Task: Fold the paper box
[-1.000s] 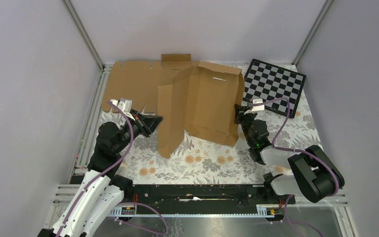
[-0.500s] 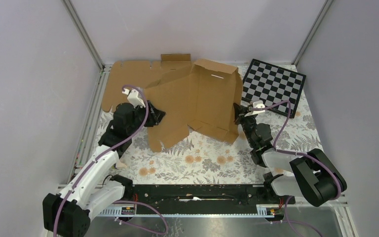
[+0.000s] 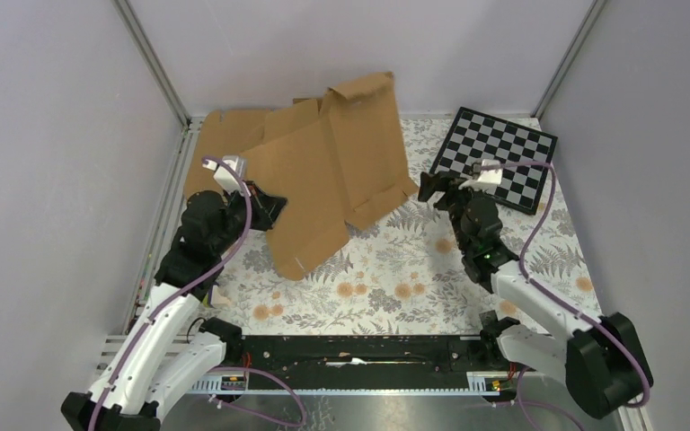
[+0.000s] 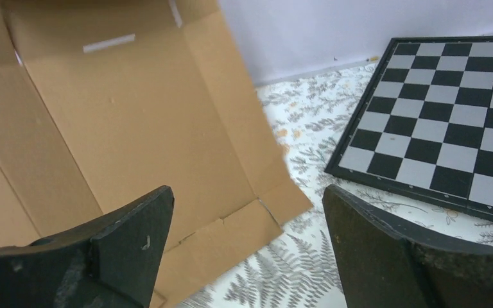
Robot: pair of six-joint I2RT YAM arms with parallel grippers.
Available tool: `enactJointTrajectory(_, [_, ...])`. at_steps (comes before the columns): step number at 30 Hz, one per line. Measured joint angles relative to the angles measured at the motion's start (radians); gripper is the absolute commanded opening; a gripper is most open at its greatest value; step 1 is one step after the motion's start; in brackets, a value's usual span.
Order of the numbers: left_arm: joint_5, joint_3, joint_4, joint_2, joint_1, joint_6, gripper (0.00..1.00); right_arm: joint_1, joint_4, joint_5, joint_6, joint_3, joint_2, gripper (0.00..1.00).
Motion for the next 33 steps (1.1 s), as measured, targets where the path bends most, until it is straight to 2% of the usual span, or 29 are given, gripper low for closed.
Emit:
enactJointTrajectory(3, [0.028, 0.049, -0.012, -0.005, 0.000, -0.019, 0.00, 0.000, -0.236, 0.021, 0.100, 0.136, -0.066, 0.97])
enactJointTrajectory(5, [0.042, 0.062, -0.010, -0.012, 0.000, -0.028, 0.00, 0.000, -0.323, 0.001, 0.151, 0.183, -0.107, 0.97])
enactJointTrajectory(11, [0.078, 0.062, -0.016, -0.050, 0.002, -0.048, 0.00, 0.000, -0.469, -0.124, 0.281, 0.122, -0.190, 0.95])
enactJointTrajectory(17, [0.121, 0.016, 0.016, -0.076, 0.002, -0.099, 0.00, 0.000, -0.564, -0.243, 0.441, 0.098, -0.077, 0.89])
enactJointTrajectory(23, [0.153, -0.071, 0.024, -0.141, 0.002, -0.130, 0.00, 0.000, -0.482, -0.364, 0.663, 0.098, 0.138, 0.87])
enactJointTrajectory(24, [0.161, -0.071, 0.022, -0.141, 0.002, -0.130, 0.00, 0.000, -0.478, -0.375, 0.692, 0.101, 0.169, 0.83])
enactJointTrajectory(27, [0.192, -0.071, 0.023, -0.141, 0.002, -0.128, 0.00, 0.000, -0.462, -0.399, 0.793, 0.113, 0.257, 0.45])
enactJointTrajectory(28, [0.202, -0.071, 0.022, -0.141, 0.002, -0.128, 0.00, 0.000, -0.449, -0.399, 0.833, 0.114, 0.279, 0.40])
enactJointTrajectory(33, [0.225, -0.080, 0.029, -0.162, 0.002, -0.143, 0.00, 0.000, -0.373, -0.373, 0.939, 0.085, 0.314, 0.28])
